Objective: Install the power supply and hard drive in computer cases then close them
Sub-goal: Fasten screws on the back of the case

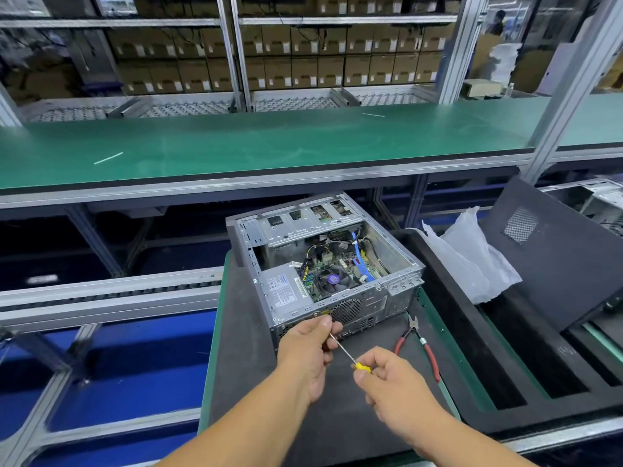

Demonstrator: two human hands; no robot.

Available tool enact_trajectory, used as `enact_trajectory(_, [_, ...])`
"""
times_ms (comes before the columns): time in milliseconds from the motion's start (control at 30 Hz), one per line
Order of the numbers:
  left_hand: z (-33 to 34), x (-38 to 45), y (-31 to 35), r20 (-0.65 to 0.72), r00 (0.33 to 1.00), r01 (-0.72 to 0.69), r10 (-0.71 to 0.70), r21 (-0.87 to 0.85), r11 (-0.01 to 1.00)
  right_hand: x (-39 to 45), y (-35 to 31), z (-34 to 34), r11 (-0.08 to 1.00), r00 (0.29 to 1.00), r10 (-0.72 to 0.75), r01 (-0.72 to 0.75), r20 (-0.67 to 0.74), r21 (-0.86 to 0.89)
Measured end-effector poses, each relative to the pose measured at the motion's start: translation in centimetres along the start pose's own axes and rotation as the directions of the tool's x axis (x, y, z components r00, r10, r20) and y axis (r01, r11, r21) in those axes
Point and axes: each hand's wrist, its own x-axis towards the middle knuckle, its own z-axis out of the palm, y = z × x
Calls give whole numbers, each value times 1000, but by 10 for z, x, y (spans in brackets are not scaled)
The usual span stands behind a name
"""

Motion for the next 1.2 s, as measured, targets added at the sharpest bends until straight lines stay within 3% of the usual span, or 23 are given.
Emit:
enact_trajectory(300, [5,8,-4,-79,997,28,-27,19,999,2,-1,4,990,996,-30,17,-90,-142])
enact_trajectory(600, [5,12,2,14,994,106,-106,-49,993,1,-8,5,999,995,43,-41,-84,26])
enact_trajectory(800, [6,16,2,-24,993,117,-116,20,993,3,-7,3,987,991,-22,0,-135,-158])
enact_trajectory(1200, [4,23,7,107,960,275,-258,-194,942,10,-23,16,997,990,74,-76,-117,-16])
